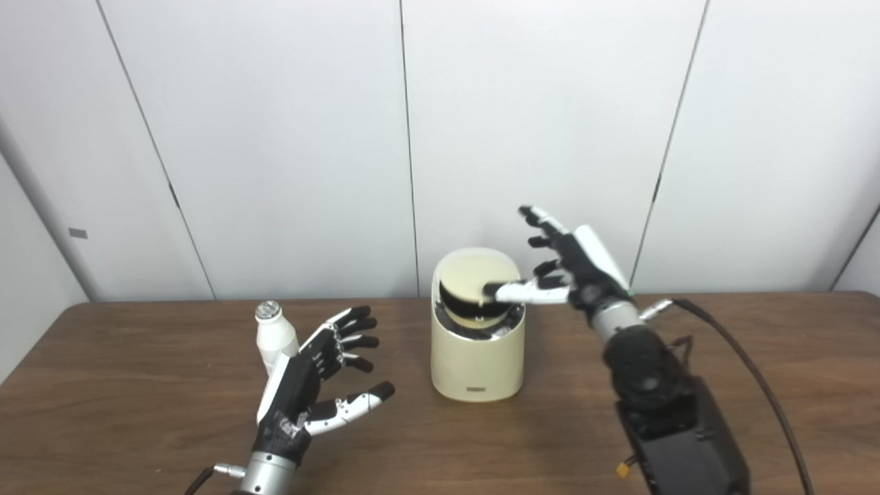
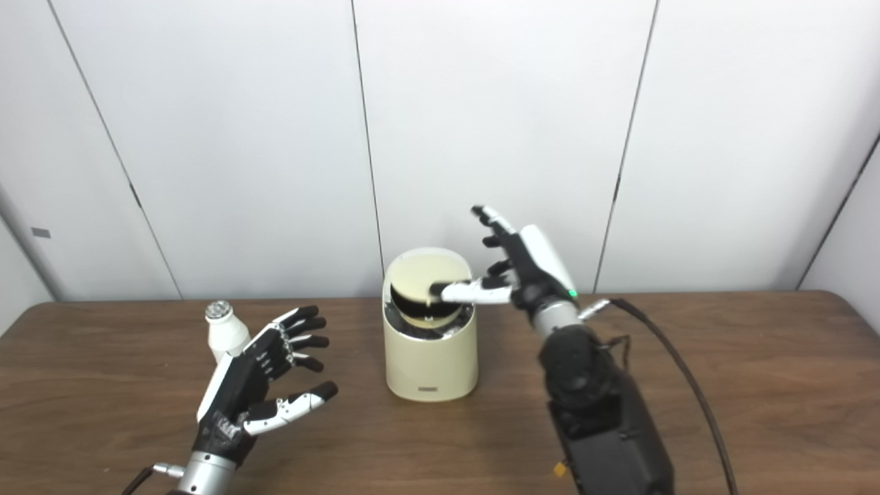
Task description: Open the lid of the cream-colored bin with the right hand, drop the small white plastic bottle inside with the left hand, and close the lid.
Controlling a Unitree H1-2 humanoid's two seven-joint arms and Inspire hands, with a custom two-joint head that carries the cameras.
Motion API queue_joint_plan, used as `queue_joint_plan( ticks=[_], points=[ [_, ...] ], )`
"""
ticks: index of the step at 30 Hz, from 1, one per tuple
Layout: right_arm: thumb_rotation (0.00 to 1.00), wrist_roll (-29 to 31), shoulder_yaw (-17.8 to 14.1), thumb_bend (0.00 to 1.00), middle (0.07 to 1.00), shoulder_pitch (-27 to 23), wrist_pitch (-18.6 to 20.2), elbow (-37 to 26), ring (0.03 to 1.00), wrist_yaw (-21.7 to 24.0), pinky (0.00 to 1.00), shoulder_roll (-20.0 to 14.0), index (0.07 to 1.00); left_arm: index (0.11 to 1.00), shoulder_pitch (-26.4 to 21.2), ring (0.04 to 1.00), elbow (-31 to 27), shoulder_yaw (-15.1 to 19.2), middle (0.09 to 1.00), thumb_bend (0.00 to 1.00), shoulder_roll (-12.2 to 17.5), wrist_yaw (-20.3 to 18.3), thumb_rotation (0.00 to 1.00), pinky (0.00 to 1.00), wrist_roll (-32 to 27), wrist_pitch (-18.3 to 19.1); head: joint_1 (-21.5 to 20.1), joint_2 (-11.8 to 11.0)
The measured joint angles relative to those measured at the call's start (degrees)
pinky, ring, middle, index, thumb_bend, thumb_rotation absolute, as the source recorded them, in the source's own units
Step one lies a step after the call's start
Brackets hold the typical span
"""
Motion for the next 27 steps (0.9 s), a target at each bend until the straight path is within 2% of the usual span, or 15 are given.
queue_joint_plan(
  ticks=[2,4,6,9,12,16,21,27],
  points=[
    [0.40,2.56,-2.18,0.68,0.873,1.62,-1.17,-2.29,0.778,-1.46,0.61,0.61,0.951,0.837,0.00,0.722,0.00,-0.03,0.804,0.66,0.01,-0.02,0.02,0.57,0.08,0.00,0.00,0.00],
    [0.40,4.76,-3.52,0.67,0.862,4.02,-2.94,-3.21,0.773,-2.73,0.62,1.11,0.950,0.837,0.01,0.719,0.00,-0.04,0.803,0.66,0.02,-0.01,0.02,0.57,0.16,0.00,-0.09,0.00],
    [0.39,6.86,-4.29,0.69,0.854,7.33,-5.27,-3.17,0.791,-3.49,0.65,1.14,0.936,0.836,0.01,0.719,0.00,-0.12,0.801,0.66,0.03,-0.04,0.02,0.57,0.16,0.00,-0.26,0.00],
    [0.37,12.31,-6.06,0.72,0.906,12.41,-10.22,-2.75,0.851,-3.61,0.76,1.14,0.946,0.835,0.09,0.717,0.00,-0.09,0.800,0.67,0.20,-0.11,0.02,0.58,0.16,0.00,-0.26,0.09],
    [0.39,16.73,-6.50,0.80,0.920,15.72,-15.93,-1.16,0.858,-3.17,0.79,0.54,0.927,0.837,0.16,0.724,0.00,-0.09,0.807,0.66,0.39,-0.25,0.02,0.58,0.06,0.00,-0.53,0.00],
    [0.39,20.86,-6.60,0.87,0.916,16.43,-23.52,2.58,0.844,-2.22,0.80,-0.87,0.915,0.837,0.16,0.727,0.00,-0.12,0.805,0.66,0.38,-0.47,0.01,0.59,-0.22,0.00,-0.53,0.00],
    [0.36,22.56,-6.36,0.85,0.919,17.18,-29.38,5.53,0.844,-2.10,0.79,-0.96,0.930,0.831,0.17,0.723,-0.01,-0.10,0.800,0.67,0.37,-0.37,0.01,0.58,-0.08,0.00,-0.35,0.09],
    [0.39,22.61,-6.34,0.87,0.920,19.29,-31.45,7.23,0.827,-2.75,0.78,-0.33,0.916,0.836,0.37,0.723,-0.04,-0.13,0.798,0.66,0.36,-0.44,0.01,0.58,-0.29,0.01,0.26,0.00]
  ],
)
